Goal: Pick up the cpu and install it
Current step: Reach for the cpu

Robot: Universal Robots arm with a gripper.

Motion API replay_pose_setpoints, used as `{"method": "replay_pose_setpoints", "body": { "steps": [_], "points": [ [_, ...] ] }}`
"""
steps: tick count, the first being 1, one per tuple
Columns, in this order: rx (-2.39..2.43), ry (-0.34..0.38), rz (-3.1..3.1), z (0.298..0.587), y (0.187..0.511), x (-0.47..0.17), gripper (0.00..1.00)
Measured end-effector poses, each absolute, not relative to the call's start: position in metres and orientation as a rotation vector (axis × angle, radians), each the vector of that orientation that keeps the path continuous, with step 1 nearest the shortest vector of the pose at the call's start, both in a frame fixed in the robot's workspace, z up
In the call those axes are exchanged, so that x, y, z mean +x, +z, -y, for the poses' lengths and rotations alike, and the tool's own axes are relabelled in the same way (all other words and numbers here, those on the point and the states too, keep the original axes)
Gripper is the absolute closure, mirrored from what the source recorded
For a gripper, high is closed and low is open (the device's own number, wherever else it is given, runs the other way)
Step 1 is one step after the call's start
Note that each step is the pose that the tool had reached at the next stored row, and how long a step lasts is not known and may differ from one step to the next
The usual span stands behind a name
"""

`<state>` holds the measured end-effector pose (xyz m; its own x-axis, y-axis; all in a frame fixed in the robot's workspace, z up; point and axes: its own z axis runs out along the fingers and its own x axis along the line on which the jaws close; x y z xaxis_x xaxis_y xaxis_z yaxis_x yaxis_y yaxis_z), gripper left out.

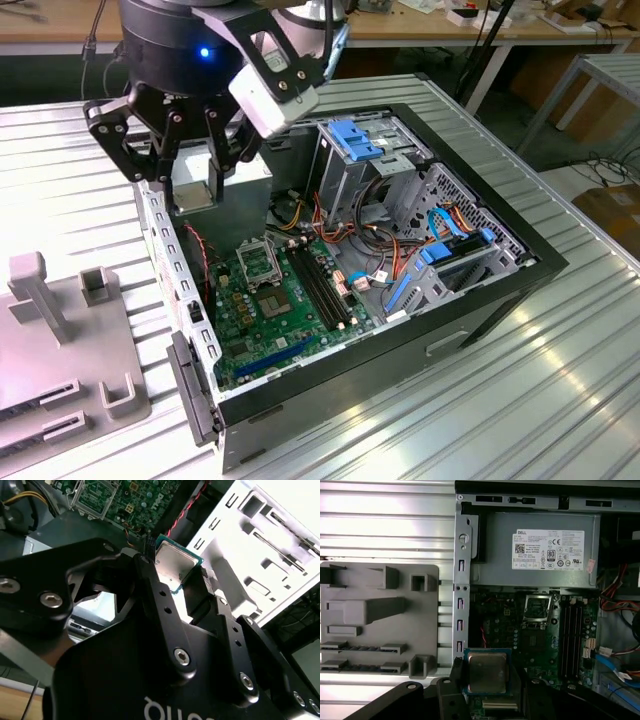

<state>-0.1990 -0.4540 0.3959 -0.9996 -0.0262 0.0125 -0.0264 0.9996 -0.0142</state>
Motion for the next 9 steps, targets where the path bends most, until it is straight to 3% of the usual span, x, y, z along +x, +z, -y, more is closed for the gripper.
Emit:
{"method": "replay_pose_setpoints", "body": {
  "steps": [9],
  "points": [
    [0.041,0.024,3.129,0.454,0.396,-0.181,0.53]
  ]
}}
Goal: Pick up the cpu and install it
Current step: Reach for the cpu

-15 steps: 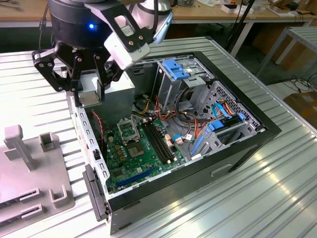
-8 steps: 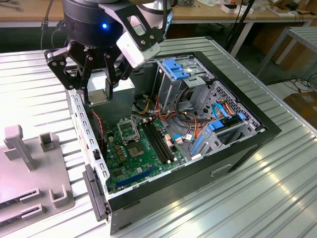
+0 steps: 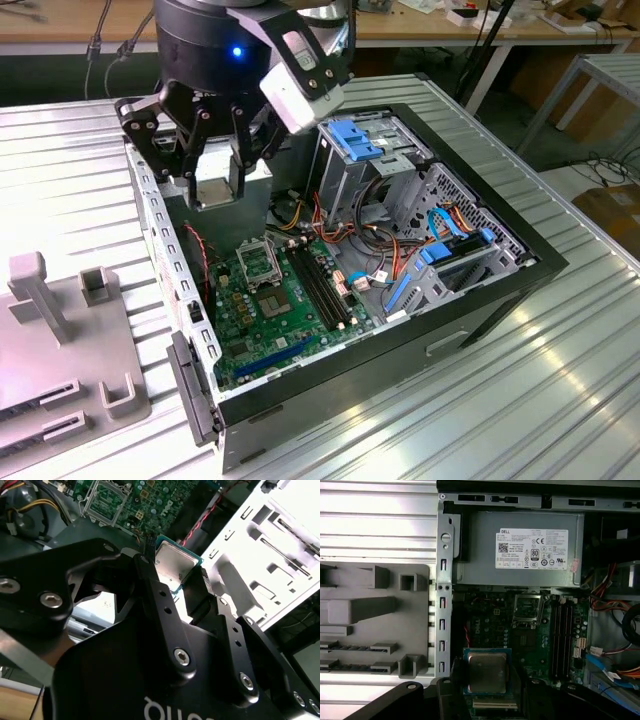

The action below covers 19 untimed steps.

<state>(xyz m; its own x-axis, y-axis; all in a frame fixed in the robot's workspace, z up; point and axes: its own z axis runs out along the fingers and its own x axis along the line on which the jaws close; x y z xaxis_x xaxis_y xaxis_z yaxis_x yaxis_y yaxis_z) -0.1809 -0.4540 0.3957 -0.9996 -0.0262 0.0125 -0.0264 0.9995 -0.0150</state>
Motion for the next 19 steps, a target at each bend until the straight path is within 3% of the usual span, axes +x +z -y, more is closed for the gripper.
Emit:
{"method": "replay_pose_setpoints", "body": {
  "steps": [19],
  "points": [
    [0.041,0.027,3.129,0.454,0.395,-0.121,0.53]
  ]
}}
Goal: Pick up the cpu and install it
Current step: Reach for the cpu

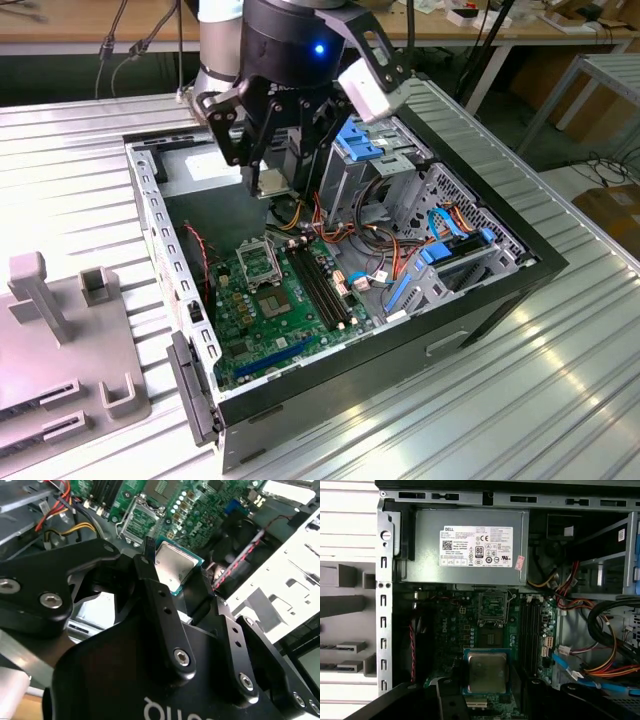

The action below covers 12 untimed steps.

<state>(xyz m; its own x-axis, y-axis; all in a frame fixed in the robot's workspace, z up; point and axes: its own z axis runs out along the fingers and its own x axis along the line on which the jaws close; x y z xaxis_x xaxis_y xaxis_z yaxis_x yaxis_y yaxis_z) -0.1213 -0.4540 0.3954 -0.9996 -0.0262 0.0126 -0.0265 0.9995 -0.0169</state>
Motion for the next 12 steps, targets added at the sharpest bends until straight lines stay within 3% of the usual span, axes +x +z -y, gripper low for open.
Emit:
{"method": "replay_pose_setpoints", "body": {
  "steps": [12],
  "points": [
    [0.041,0.027,3.129,0.454,0.395,-0.094,0.53]
  ]
}}
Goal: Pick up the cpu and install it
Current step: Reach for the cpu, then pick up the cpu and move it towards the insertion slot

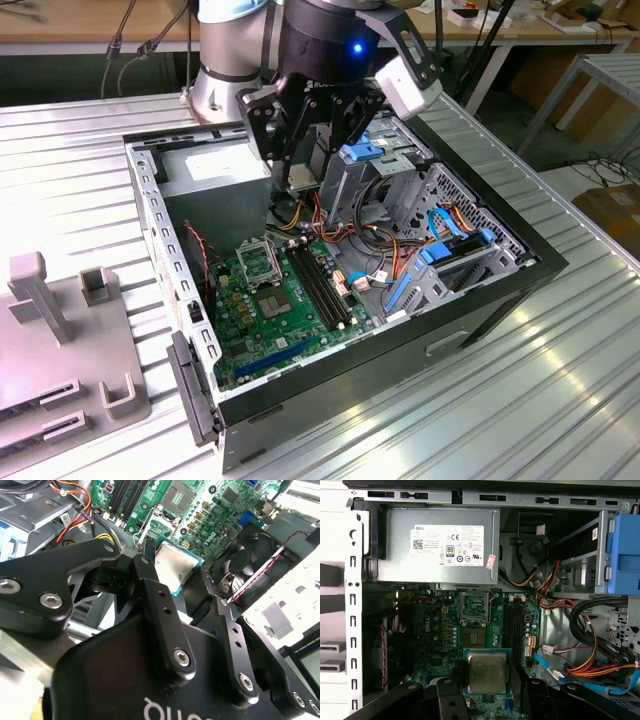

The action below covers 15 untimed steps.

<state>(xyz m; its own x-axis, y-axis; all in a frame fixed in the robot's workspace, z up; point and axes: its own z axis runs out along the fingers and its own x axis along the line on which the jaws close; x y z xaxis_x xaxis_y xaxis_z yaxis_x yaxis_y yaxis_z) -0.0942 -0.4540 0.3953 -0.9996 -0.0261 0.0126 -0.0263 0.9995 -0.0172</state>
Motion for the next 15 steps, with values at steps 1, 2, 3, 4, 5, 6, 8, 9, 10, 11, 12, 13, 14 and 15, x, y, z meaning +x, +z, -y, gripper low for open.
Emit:
{"method": "replay_pose_setpoints", "body": {
  "steps": [1,2,3,4,5,6,8,9,10,11,12,13,14,15],
  "points": [
    [0.041,0.027,3.129,0.454,0.3953,-0.0938,0.53],
    [0.041,0.027,3.129,0.454,0.3953,-0.093,0.53],
    [0.041,0.027,3.129,0.454,0.3953,-0.093,0.53],
    [0.041,0.027,3.129,0.454,0.3952,-0.0929,0.53],
    [0.041,0.027,3.129,0.454,0.3951,-0.0929,0.53],
    [0.041,0.027,3.129,0.454,0.395,-0.0929,0.53],
    [0.041,0.027,3.129,0.454,0.395,-0.0929,0.53],
    [0.041,0.027,3.129,0.454,0.3949,-0.0929,0.53],
    [0.041,0.027,3.129,0.454,0.395,-0.0929,0.53],
    [0.041,0.027,3.129,0.454,0.3949,-0.0929,0.53],
    [0.041,0.027,3.129,0.454,0.3949,-0.093,0.53],
    [0.041,0.027,3.129,0.4547,0.3946,-0.0932,0.53],
    [0.041,0.027,3.129,0.4555,0.3943,-0.0935,0.53],
    [0.041,0.027,3.129,0.4563,0.3941,-0.0936,0.53]
  ]
}}
